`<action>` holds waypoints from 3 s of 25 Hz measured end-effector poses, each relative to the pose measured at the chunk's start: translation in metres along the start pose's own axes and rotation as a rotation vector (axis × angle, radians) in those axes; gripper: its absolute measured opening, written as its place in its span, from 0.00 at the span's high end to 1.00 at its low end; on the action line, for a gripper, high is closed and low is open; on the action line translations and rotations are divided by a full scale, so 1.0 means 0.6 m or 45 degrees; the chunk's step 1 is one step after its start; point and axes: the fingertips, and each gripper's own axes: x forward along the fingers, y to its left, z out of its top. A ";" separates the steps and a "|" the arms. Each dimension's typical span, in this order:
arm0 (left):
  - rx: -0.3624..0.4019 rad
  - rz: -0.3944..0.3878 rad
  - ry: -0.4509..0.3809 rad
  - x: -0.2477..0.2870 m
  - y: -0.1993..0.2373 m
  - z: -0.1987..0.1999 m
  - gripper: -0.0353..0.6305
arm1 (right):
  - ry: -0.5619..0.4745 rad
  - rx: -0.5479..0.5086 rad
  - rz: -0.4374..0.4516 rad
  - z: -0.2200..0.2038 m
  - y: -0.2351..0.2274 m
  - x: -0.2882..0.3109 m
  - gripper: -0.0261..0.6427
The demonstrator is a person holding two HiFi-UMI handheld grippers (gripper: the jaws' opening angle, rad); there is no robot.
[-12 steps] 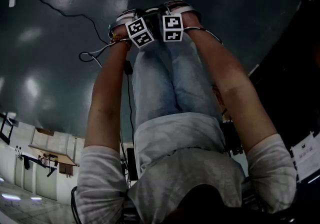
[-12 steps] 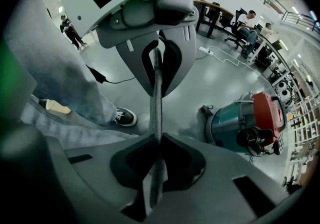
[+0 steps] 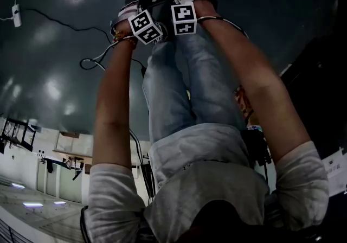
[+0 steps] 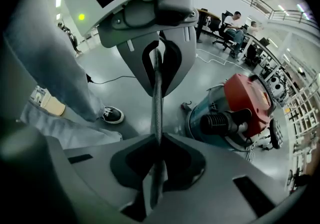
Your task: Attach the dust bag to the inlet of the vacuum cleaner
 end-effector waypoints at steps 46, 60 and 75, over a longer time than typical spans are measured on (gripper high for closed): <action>0.115 0.058 0.058 0.034 0.238 0.006 0.92 | 0.082 0.300 0.000 -0.011 -0.222 0.039 0.91; 0.108 -0.054 0.004 0.043 0.235 0.021 0.90 | 0.067 0.173 -0.007 -0.017 -0.227 0.037 0.91; 0.068 -0.109 -0.019 0.059 0.254 0.010 0.91 | 0.084 0.047 -0.017 -0.013 -0.253 0.054 0.91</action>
